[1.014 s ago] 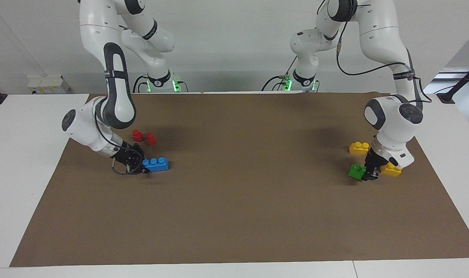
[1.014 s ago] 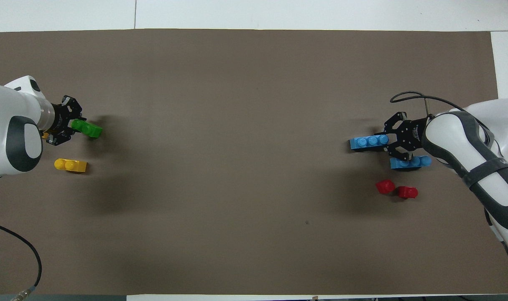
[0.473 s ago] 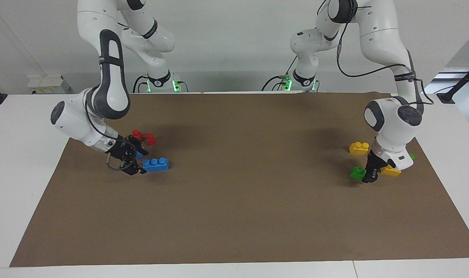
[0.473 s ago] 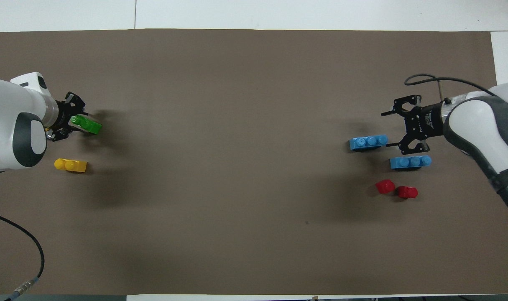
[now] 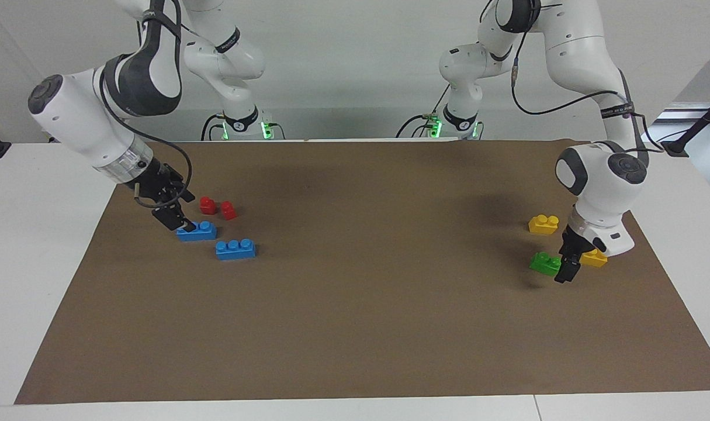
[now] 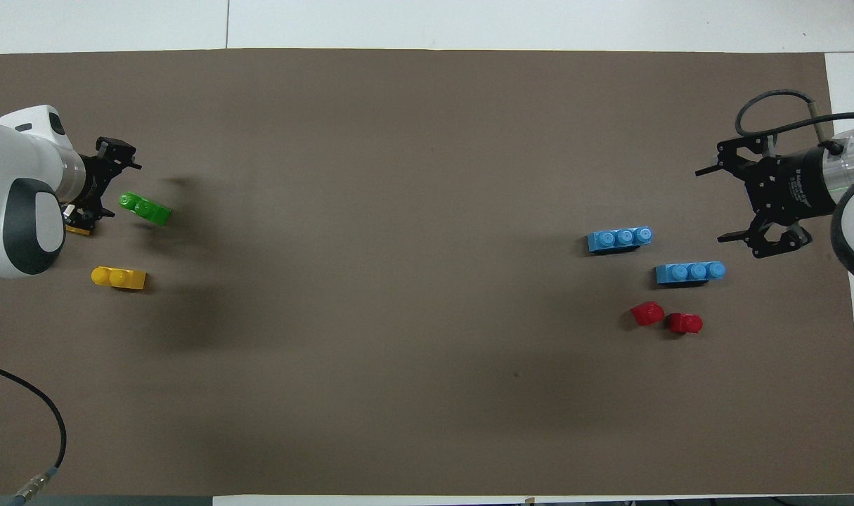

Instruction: Remove green block with left arm and hold with right

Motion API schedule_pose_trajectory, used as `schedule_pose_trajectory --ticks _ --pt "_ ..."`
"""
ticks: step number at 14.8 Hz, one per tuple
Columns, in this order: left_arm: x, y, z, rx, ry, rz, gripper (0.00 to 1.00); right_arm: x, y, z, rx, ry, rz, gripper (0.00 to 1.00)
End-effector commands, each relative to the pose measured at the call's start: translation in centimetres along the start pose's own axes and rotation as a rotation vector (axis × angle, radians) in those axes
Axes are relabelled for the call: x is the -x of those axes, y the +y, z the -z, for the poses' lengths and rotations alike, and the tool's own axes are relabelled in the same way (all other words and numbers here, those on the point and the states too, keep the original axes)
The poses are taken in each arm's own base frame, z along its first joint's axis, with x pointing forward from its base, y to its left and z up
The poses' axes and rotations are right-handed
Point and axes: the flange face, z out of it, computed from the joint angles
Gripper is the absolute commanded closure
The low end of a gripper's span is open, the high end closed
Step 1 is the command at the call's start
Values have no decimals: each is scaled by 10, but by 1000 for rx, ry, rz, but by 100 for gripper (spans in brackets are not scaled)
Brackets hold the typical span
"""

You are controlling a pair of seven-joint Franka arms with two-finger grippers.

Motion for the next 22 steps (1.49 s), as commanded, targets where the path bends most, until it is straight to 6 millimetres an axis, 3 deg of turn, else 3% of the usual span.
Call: schedule_pose_trajectory --ticks 1,6,8,11,18,19,22 --pt "17 6 47 -15 13 -77 0 16 10 32 21 50 234 0" --pt "39 -4 113 -71 -26 -417 0 12 30 62 178 145 949 0" --pt "46 -11 140 -82 -39 -567 0 11 31 68 245 156 1139 0" --pt "57 -22 181 -84 -43 -734 0 26 37 76 264 144 1177 0" --pt "100 -40 264 -115 -99 -878 0 24 34 78 282 163 1184 0" --pt "100 -43 273 -125 -120 -899 0 24 34 79 283 165 1184 0" --pt "98 -49 273 -105 -178 -995 0 25 36 78 313 158 1187 0"
